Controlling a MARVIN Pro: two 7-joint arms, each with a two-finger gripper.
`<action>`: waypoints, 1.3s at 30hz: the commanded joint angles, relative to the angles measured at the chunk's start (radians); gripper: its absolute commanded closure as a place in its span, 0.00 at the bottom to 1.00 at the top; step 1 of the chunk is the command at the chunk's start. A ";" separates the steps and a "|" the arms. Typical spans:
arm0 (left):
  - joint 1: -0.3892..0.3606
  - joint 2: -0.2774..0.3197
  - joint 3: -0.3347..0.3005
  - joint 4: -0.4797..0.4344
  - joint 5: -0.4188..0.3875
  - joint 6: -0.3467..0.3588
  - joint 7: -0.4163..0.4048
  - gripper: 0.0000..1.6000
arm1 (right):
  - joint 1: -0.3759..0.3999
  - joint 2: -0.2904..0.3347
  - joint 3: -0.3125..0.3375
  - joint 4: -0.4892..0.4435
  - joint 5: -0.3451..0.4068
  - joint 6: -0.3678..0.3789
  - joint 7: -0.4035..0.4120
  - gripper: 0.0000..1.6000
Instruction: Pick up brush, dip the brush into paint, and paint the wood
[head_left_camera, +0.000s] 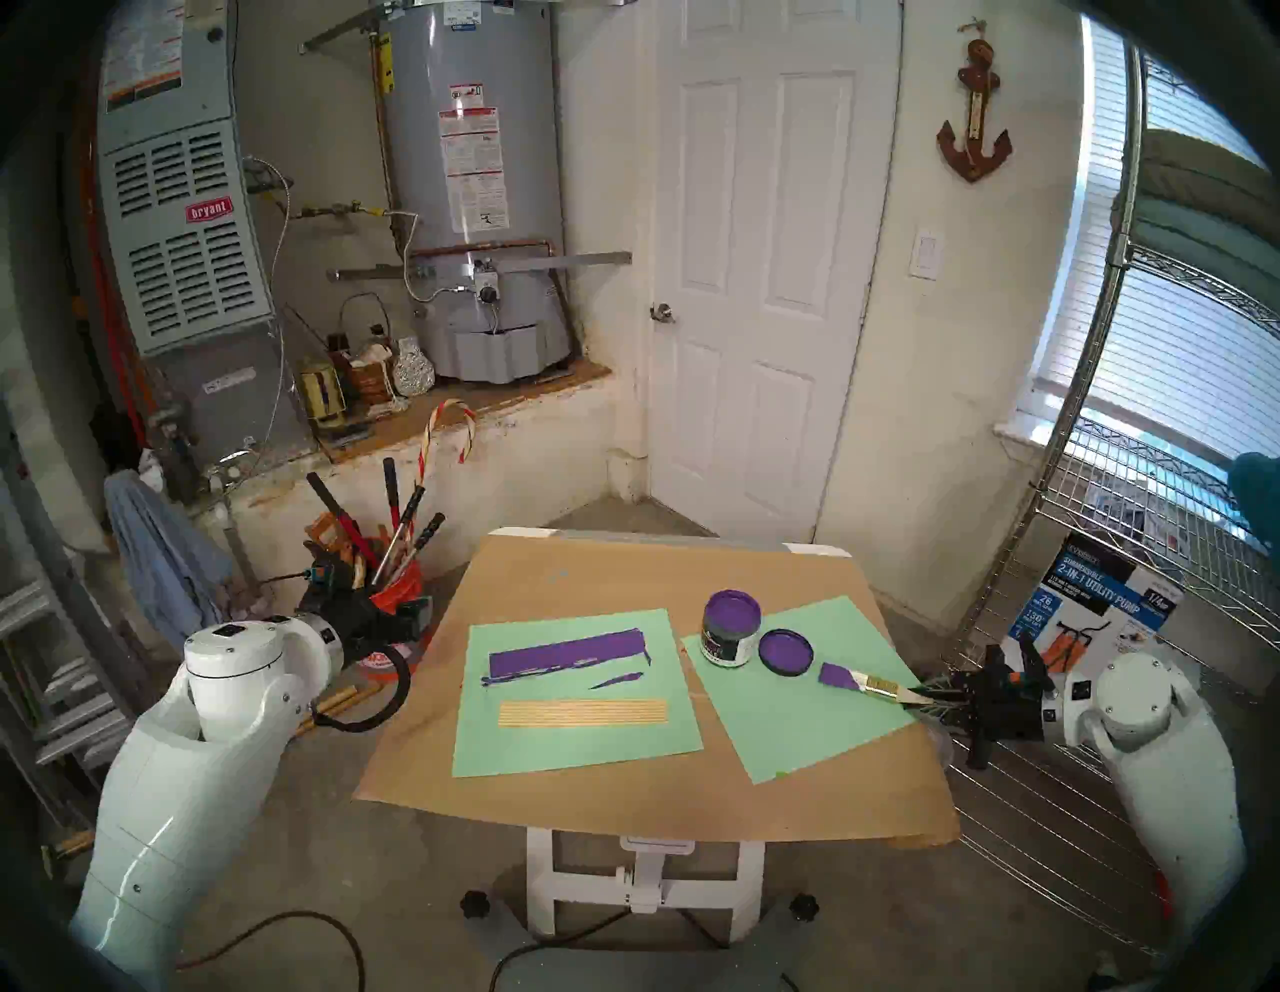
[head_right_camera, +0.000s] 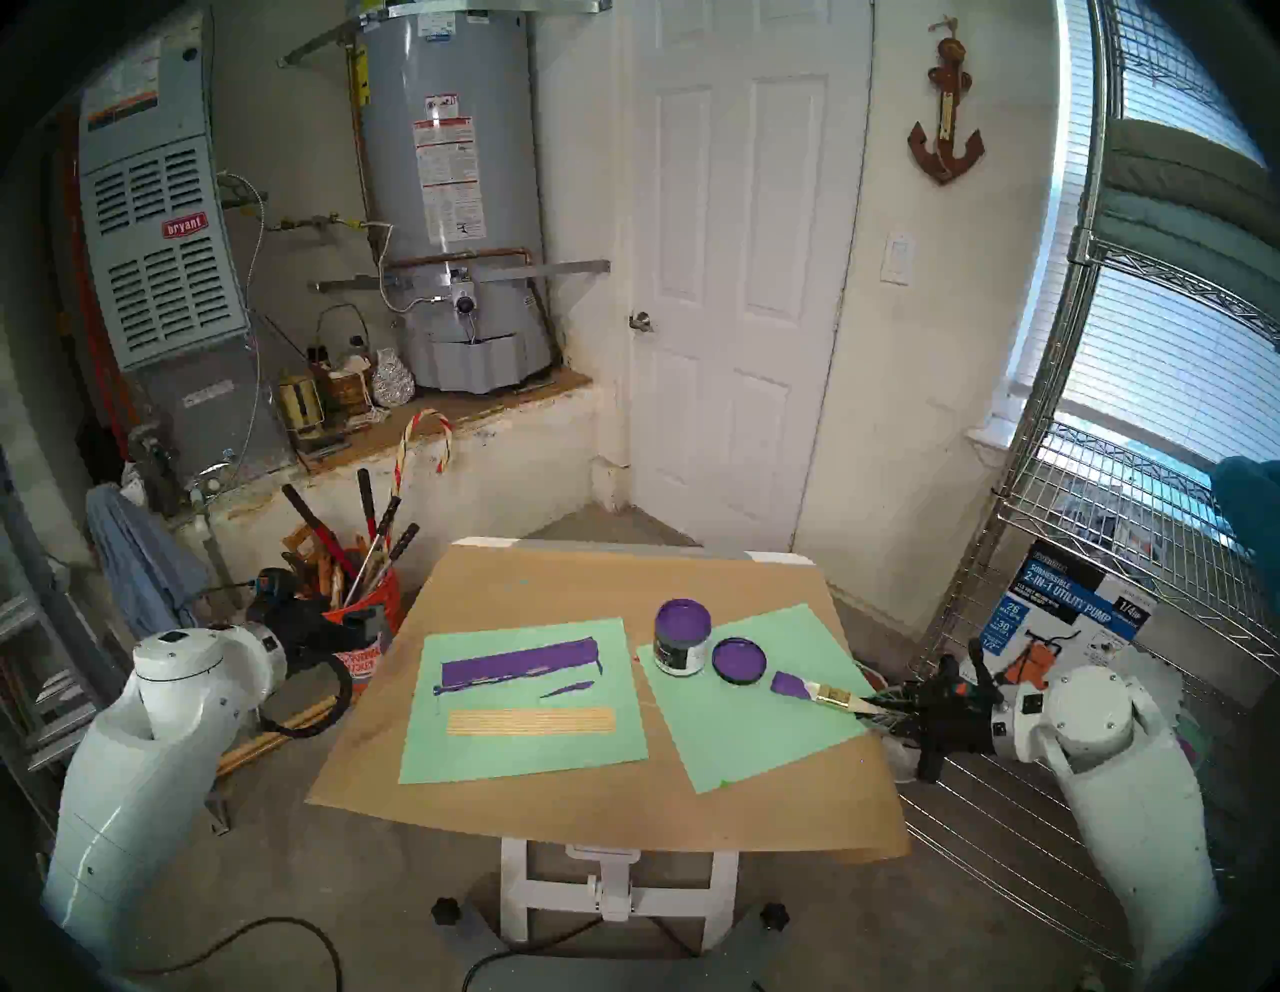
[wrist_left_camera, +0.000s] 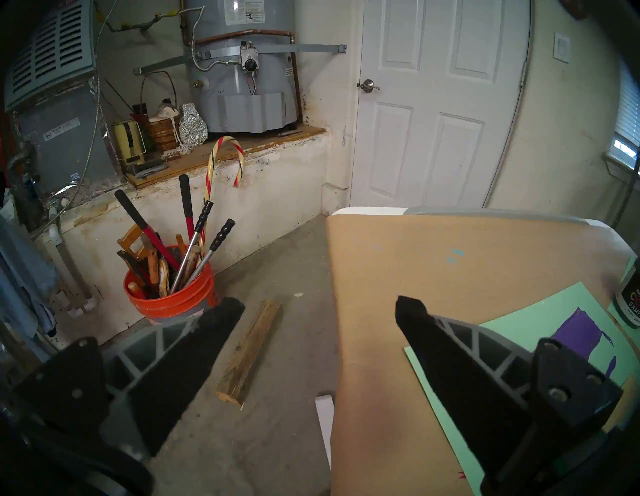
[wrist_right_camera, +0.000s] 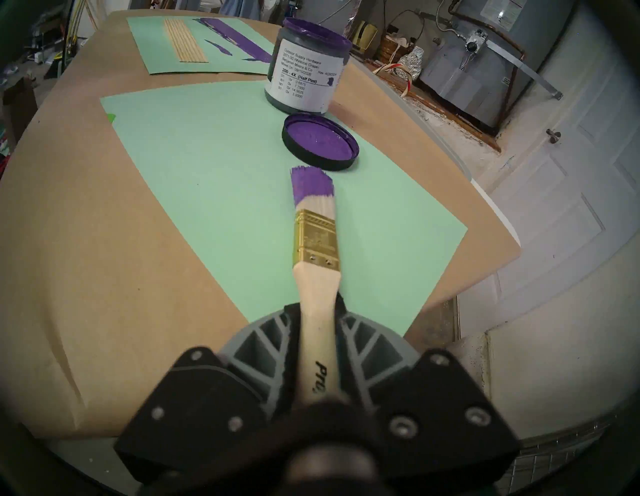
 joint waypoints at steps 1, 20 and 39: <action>-0.004 0.002 -0.010 -0.015 -0.002 -0.002 0.001 0.00 | 0.007 -0.003 0.001 -0.017 0.005 -0.004 -0.001 0.59; -0.004 0.002 -0.010 -0.015 -0.002 -0.002 0.001 0.00 | 0.003 -0.011 0.007 -0.024 0.008 -0.004 -0.006 0.52; -0.004 0.002 -0.009 -0.015 -0.002 -0.002 0.001 0.00 | 0.007 -0.020 0.012 -0.025 0.023 0.016 0.003 0.38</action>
